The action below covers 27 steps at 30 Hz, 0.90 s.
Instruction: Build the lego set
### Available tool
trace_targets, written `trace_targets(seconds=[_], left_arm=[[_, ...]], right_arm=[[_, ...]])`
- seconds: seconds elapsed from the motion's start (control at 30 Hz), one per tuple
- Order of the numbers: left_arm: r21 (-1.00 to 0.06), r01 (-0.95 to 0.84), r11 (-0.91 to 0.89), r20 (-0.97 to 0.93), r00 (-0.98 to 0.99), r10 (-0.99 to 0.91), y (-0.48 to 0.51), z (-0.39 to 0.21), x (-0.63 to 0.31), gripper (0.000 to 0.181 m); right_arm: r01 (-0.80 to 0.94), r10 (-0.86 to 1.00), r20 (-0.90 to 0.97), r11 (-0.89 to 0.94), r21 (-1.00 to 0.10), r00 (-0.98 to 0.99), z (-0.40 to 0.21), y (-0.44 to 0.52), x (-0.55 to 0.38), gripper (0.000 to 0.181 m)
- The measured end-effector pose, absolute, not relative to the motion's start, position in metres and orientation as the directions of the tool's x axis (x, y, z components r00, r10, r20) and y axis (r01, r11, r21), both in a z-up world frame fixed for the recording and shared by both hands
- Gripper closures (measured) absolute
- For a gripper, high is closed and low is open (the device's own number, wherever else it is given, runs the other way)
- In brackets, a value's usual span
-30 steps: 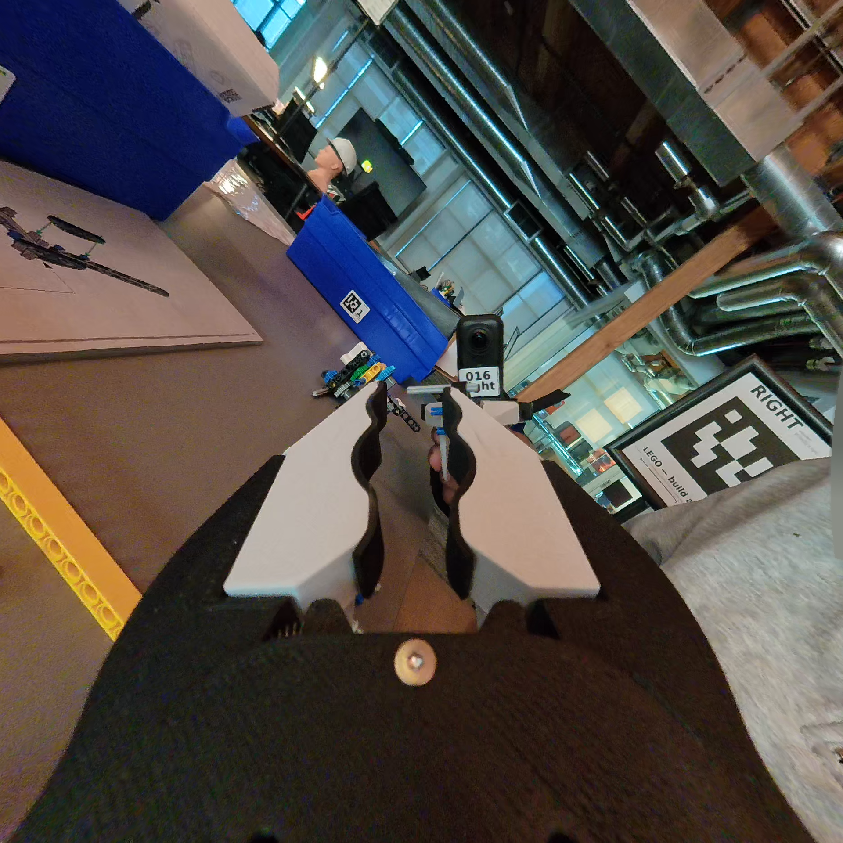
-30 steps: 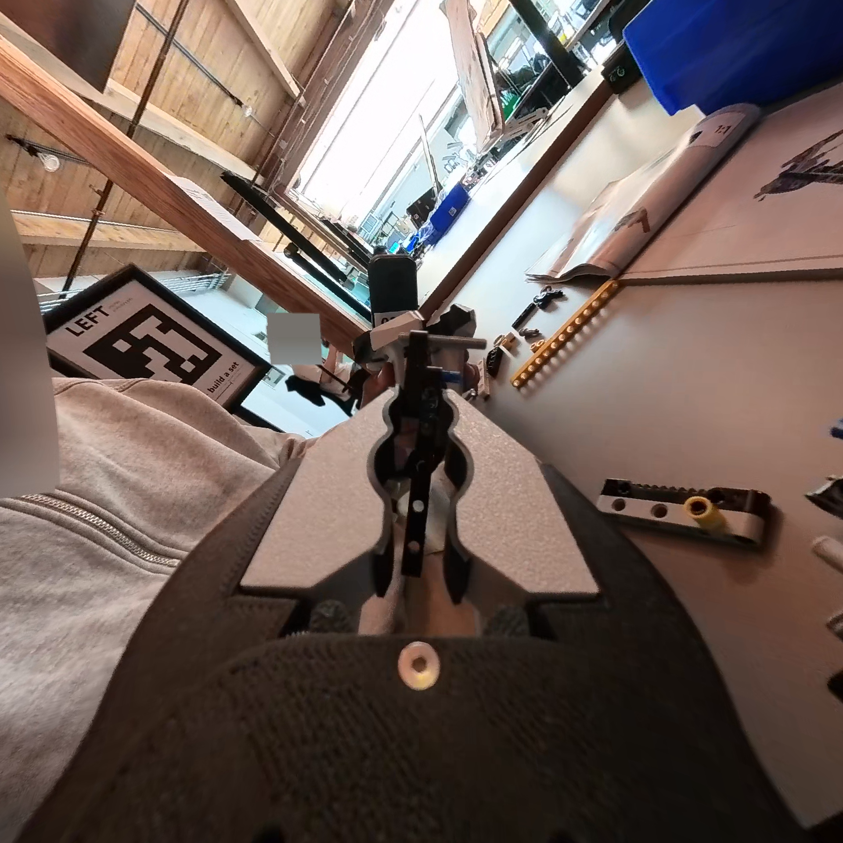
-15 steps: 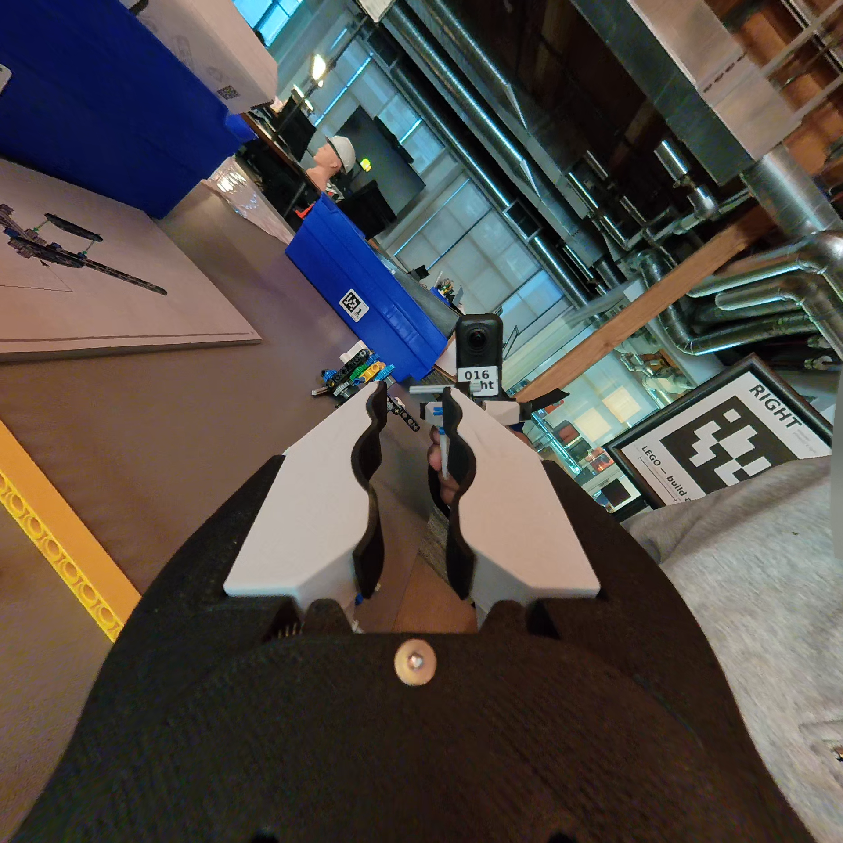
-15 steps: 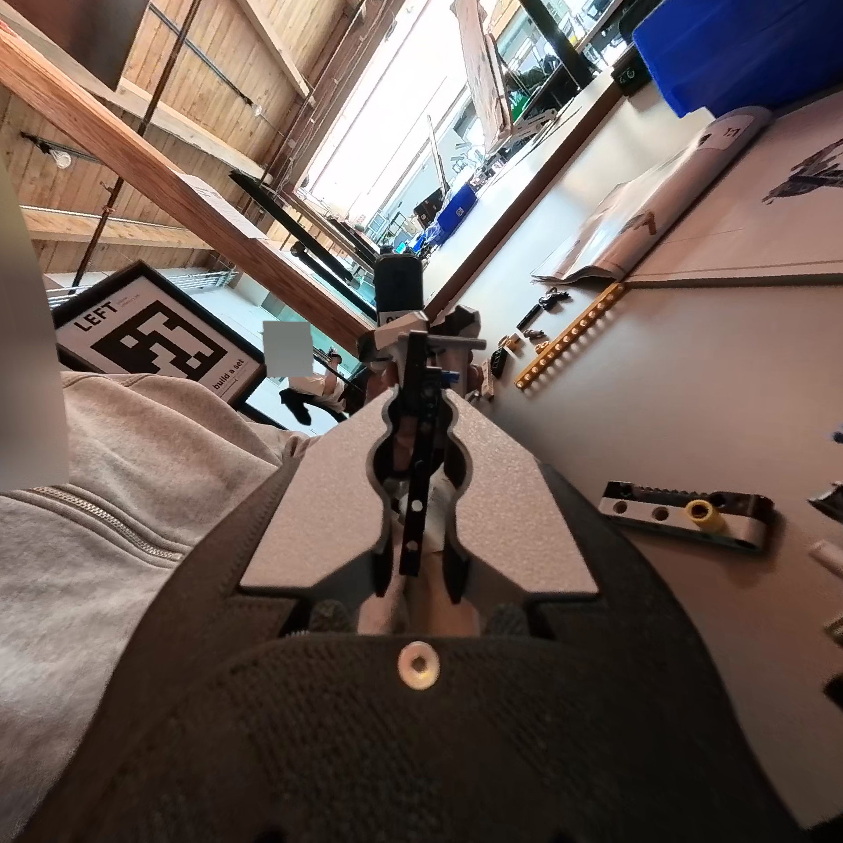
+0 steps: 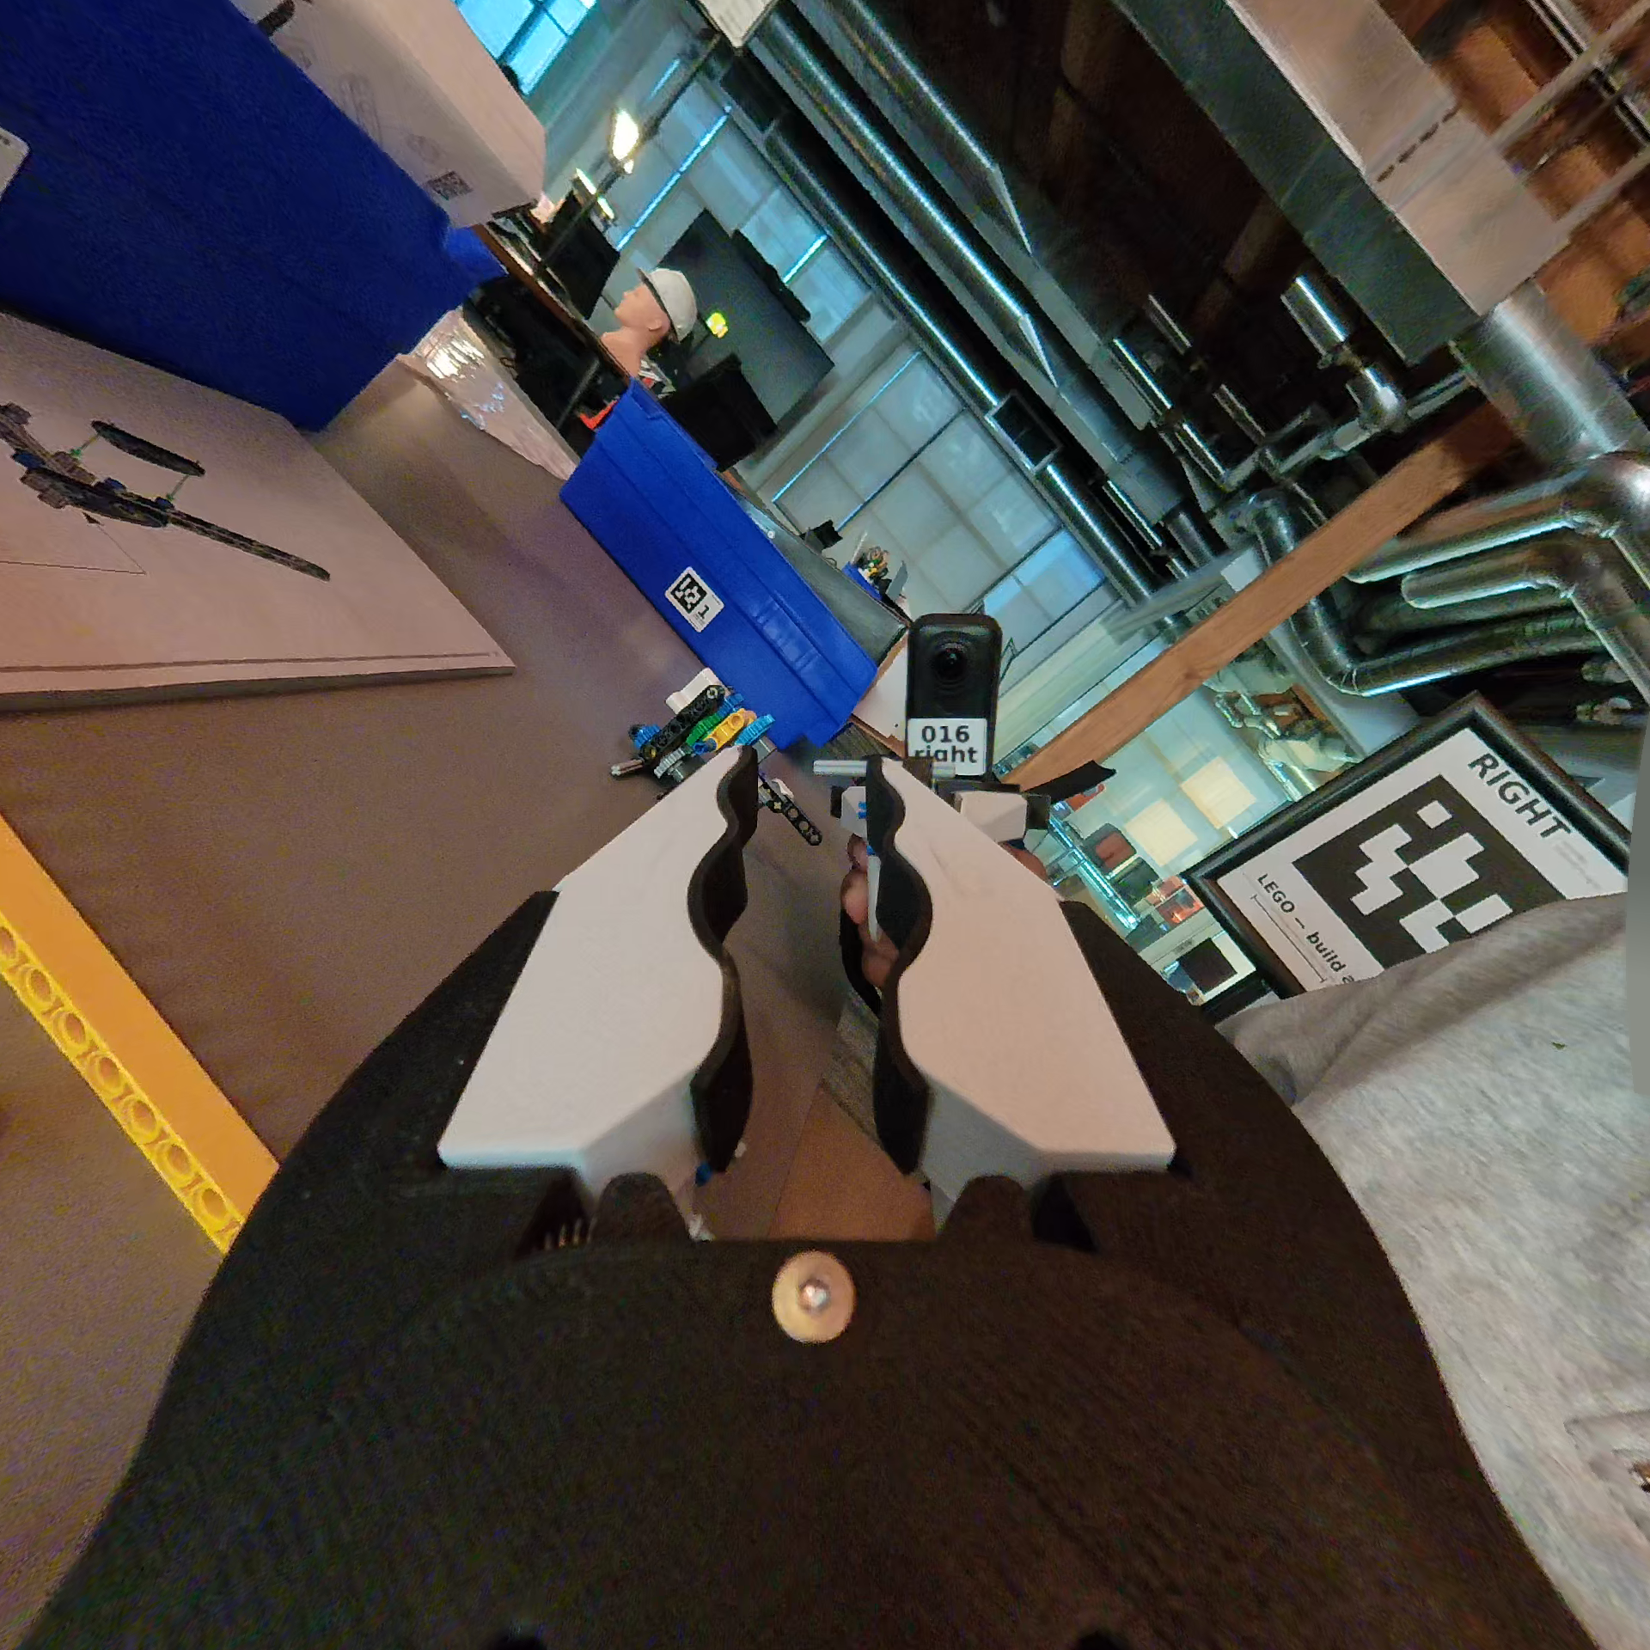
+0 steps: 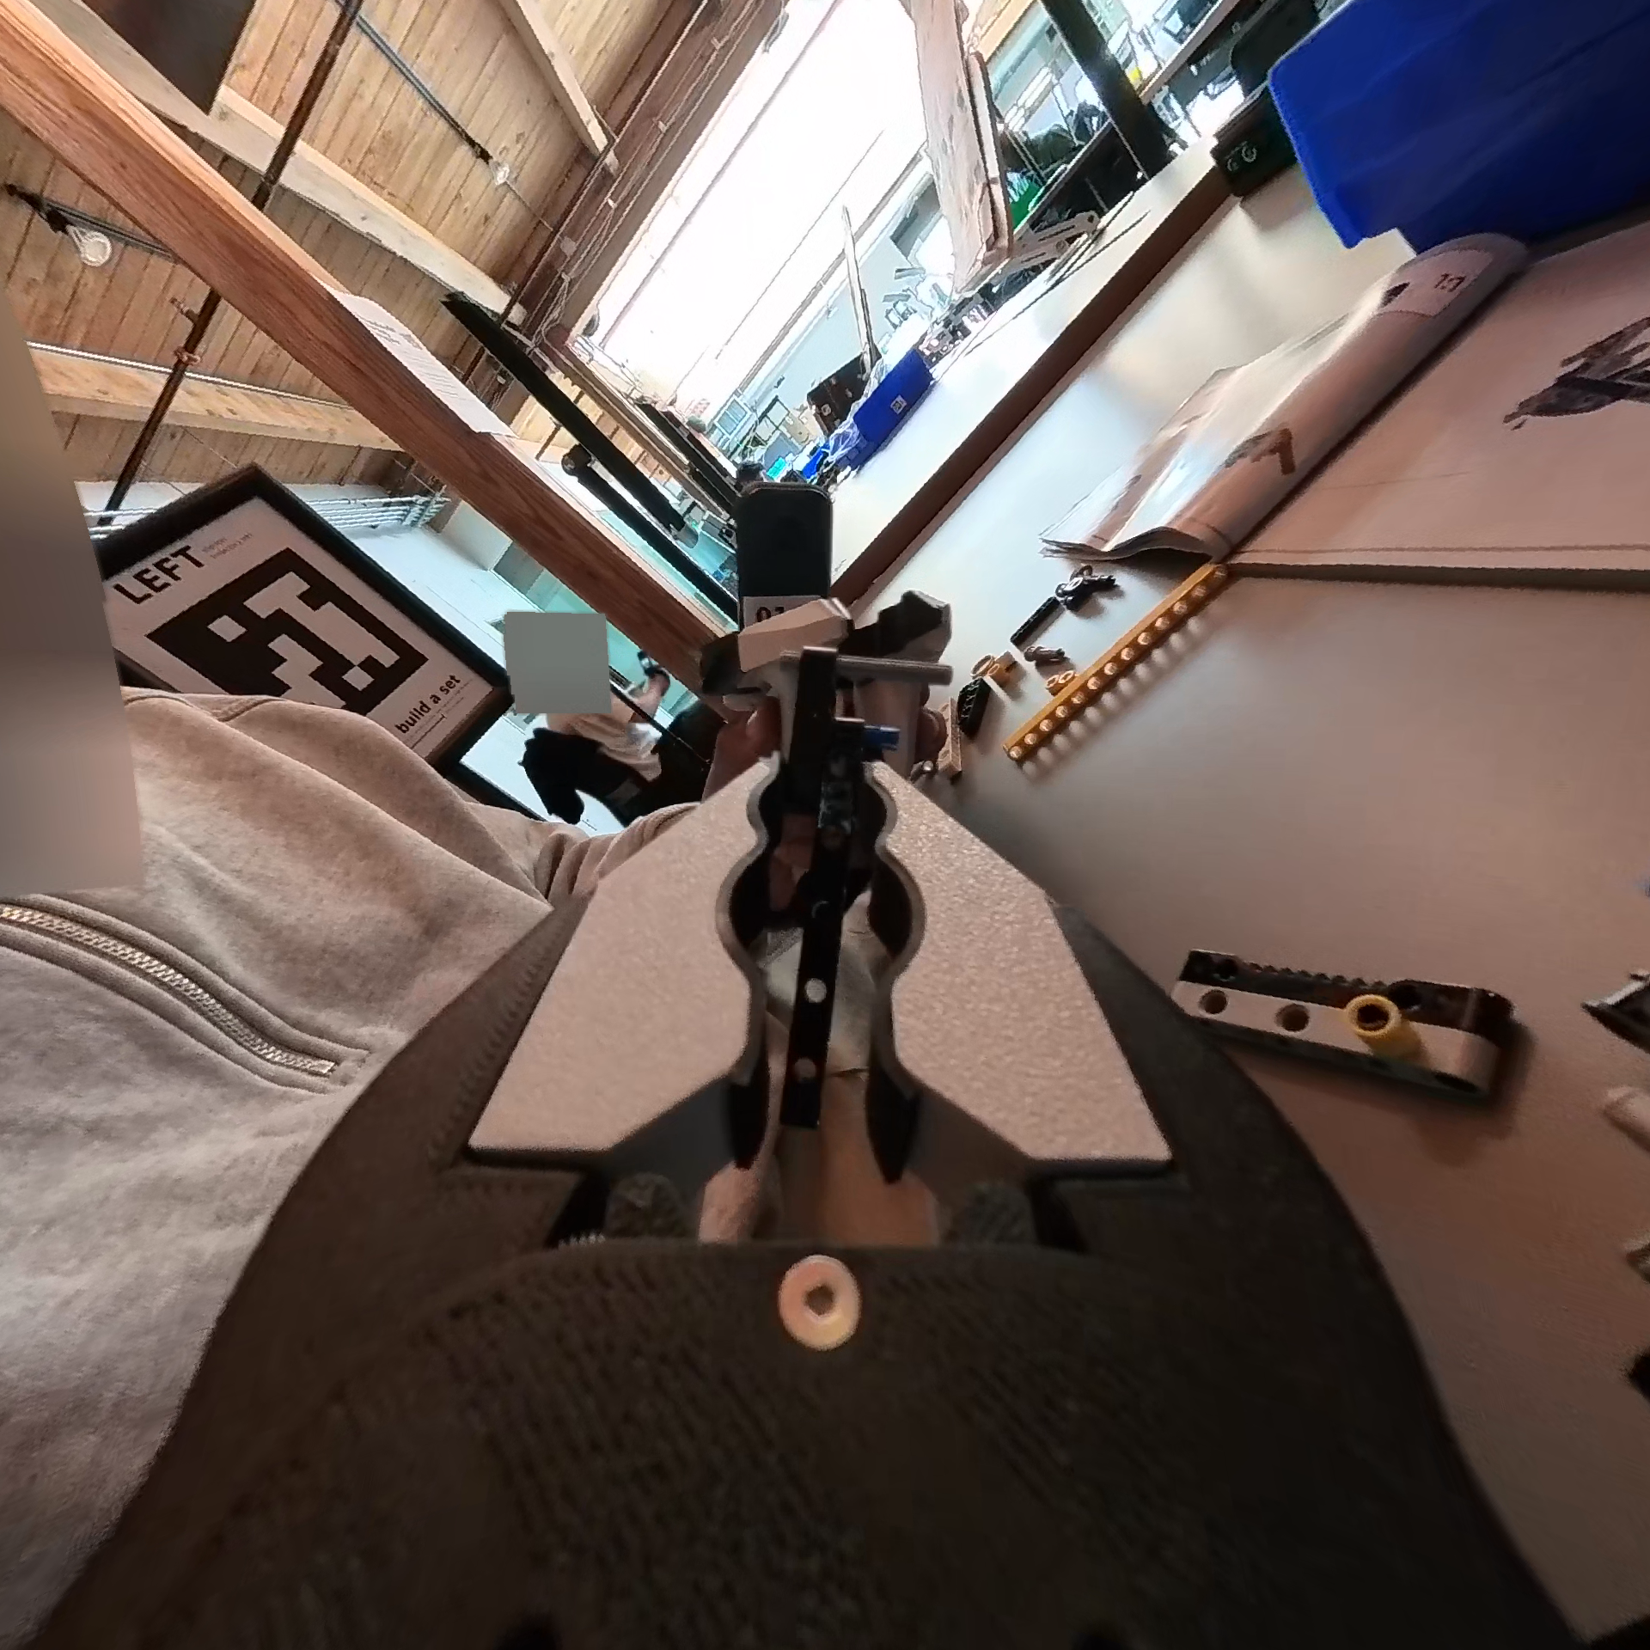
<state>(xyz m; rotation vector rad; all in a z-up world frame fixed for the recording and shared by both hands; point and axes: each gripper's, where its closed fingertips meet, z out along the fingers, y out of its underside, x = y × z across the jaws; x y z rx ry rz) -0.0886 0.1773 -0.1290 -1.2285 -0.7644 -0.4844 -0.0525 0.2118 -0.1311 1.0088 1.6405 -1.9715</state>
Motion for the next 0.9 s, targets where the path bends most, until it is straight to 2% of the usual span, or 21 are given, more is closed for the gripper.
trace_targets(seconds=[0.27, 0.47, 0.6, 0.67, 0.77, 0.9], left_arm=[[-0.663, 0.692, 0.286, 0.736, 0.673, 0.079, 0.176, -0.128, -0.09, 0.161], [-0.717, 0.611, 0.335, 0.683, 0.713, 0.16, 0.15, -0.114, -0.109, 0.161], [-0.776, 0.513, 0.368, 0.618, 0.737, 0.275, 0.117, -0.102, -0.128, 0.16], [-0.847, 0.416, 0.331, 0.525, 0.753, 0.398, 0.094, -0.099, -0.135, 0.16], [-0.926, 0.272, 0.261, 0.376, 0.724, 0.578, 0.054, -0.096, -0.143, 0.16], [-0.956, 0.216, 0.2, 0.294, 0.66, 0.692, 0.017, -0.104, -0.146, 0.161]], right_arm=[[0.624, 0.284, -0.628, -0.119, -0.773, -0.724, -0.144, 0.208, -0.051, 0.167], [0.486, 0.484, -0.361, 0.158, -0.86, -0.797, -0.17, 0.216, -0.052, 0.167], [0.401, 0.531, -0.178, 0.339, -0.851, -0.828, -0.185, 0.223, -0.051, 0.167], [0.364, 0.522, -0.112, 0.409, -0.837, -0.845, -0.192, 0.223, -0.049, 0.166], [0.311, 0.503, -0.037, 0.473, -0.824, -0.864, -0.197, 0.219, -0.047, 0.166], [0.287, 0.503, 0.02, 0.525, -0.801, -0.864, -0.206, 0.219, -0.049, 0.166]])
